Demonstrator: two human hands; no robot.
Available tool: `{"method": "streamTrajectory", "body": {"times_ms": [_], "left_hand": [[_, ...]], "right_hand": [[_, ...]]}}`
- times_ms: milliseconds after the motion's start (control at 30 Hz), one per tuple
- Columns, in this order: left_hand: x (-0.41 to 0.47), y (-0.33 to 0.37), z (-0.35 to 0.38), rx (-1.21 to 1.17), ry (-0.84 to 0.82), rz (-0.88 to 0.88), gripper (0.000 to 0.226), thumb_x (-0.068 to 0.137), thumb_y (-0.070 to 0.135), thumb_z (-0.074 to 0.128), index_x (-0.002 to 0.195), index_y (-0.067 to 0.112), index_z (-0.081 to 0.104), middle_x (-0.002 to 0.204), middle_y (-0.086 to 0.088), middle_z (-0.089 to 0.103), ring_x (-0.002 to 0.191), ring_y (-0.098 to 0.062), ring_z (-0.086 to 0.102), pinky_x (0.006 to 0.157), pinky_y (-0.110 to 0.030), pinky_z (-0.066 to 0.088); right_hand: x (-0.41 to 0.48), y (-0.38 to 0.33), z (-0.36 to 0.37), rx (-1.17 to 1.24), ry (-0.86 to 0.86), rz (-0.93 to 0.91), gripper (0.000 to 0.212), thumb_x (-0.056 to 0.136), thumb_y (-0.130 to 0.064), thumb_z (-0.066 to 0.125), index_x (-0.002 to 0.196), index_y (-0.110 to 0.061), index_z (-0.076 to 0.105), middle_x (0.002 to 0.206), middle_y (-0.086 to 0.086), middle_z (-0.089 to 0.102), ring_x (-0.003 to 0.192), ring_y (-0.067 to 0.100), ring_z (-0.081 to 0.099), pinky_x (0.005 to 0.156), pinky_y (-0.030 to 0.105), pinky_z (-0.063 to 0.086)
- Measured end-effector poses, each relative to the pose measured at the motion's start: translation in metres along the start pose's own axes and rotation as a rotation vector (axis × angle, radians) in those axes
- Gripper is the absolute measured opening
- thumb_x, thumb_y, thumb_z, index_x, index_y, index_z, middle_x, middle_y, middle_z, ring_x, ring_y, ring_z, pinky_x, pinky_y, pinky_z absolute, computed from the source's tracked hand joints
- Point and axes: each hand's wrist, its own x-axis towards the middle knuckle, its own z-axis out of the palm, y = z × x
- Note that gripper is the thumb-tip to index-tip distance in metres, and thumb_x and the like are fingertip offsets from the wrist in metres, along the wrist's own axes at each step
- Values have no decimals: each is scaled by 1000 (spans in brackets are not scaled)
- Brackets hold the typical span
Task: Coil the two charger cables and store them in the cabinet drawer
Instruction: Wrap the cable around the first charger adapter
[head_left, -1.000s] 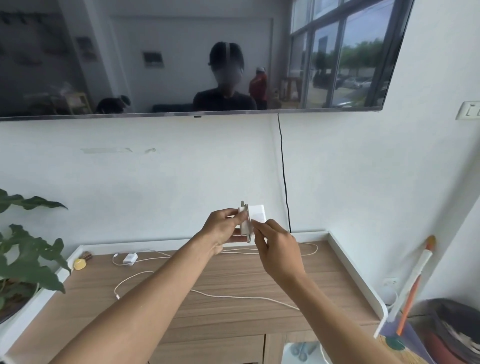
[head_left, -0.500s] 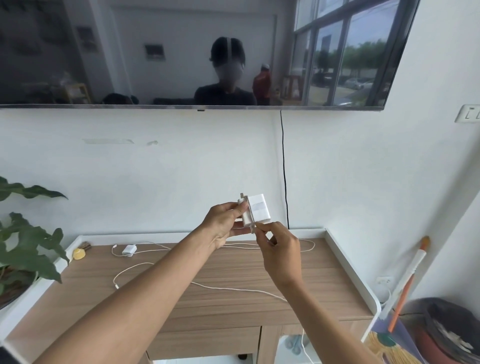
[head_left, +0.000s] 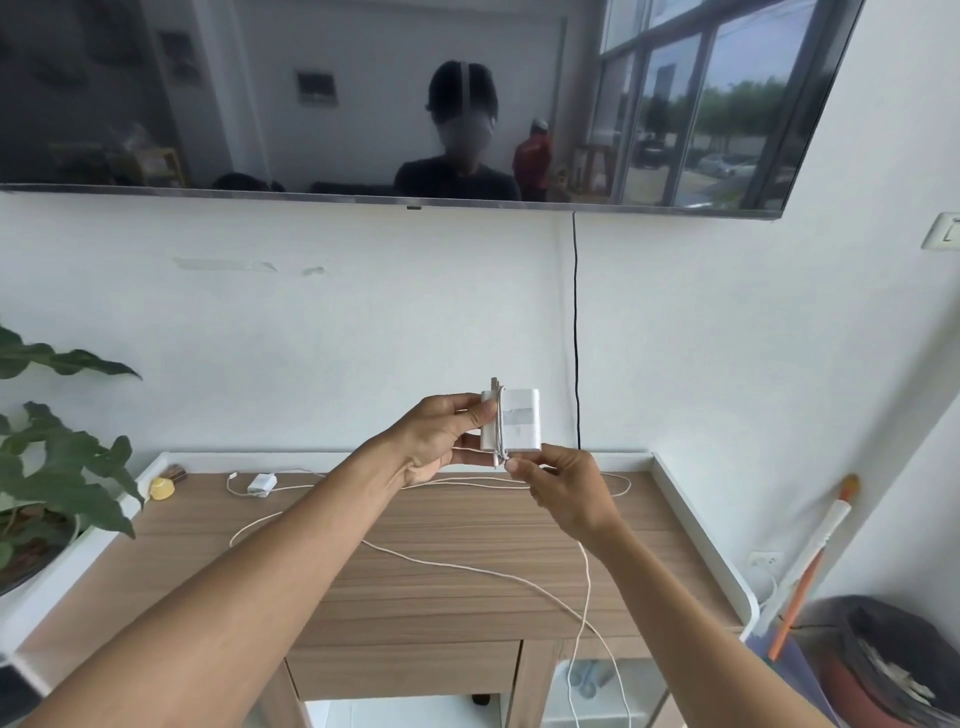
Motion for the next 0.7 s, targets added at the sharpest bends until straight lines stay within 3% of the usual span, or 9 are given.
{"method": "streamTrajectory", "body": {"times_ms": [100,167,267,433,567,700], "left_hand": [[-4,3,-6,70,-45,-15,26,96,18,54,115,4,66,93,-8,71,75,-22,68,65,-33,60],[-7,4,-12,105,-71,-36,28,94,21,56,114,5,66,93,-8,72,77,-24,67,64,-31,59],[-11,6,-18,173,-96,-56,32,89,25,60,111,4,68,92,-10,71,79,-28,64,62,-30,58],[-14,7,-26,232,-146,-87,44,82,32,62,114,2,67,95,-13,70,84,-30,63,66,-32,59],[-21,3,-29,206,-262,-101,49,90,28,55,127,-4,58,97,-16,68,82,-26,66,68,-31,57],[-23,3,-31,274,-293,-91,45,92,29,53,123,-3,60,90,-11,70,79,-23,67,68,-30,57]], "right_hand": [[4,-7,-4,-266,-103,-82,10,86,-25,71,77,-28,74,46,-12,39,46,8,26,46,19,26],[7,-13,-7,-512,-156,-139,27,88,-27,68,61,-31,62,45,-9,34,45,9,24,45,19,23],[16,-20,-11,-649,-168,-151,32,87,-16,61,57,-24,52,46,-6,40,46,10,29,48,22,28],[29,-30,-11,-559,-213,-96,31,84,-4,53,58,-21,55,51,-9,46,45,7,32,47,23,30],[42,-30,-17,-424,-273,-7,31,86,1,50,76,-20,71,60,-7,57,60,20,38,55,32,31],[43,-42,-15,-443,-368,36,20,92,-9,55,82,-10,72,57,-6,52,54,13,35,48,22,29]]}}
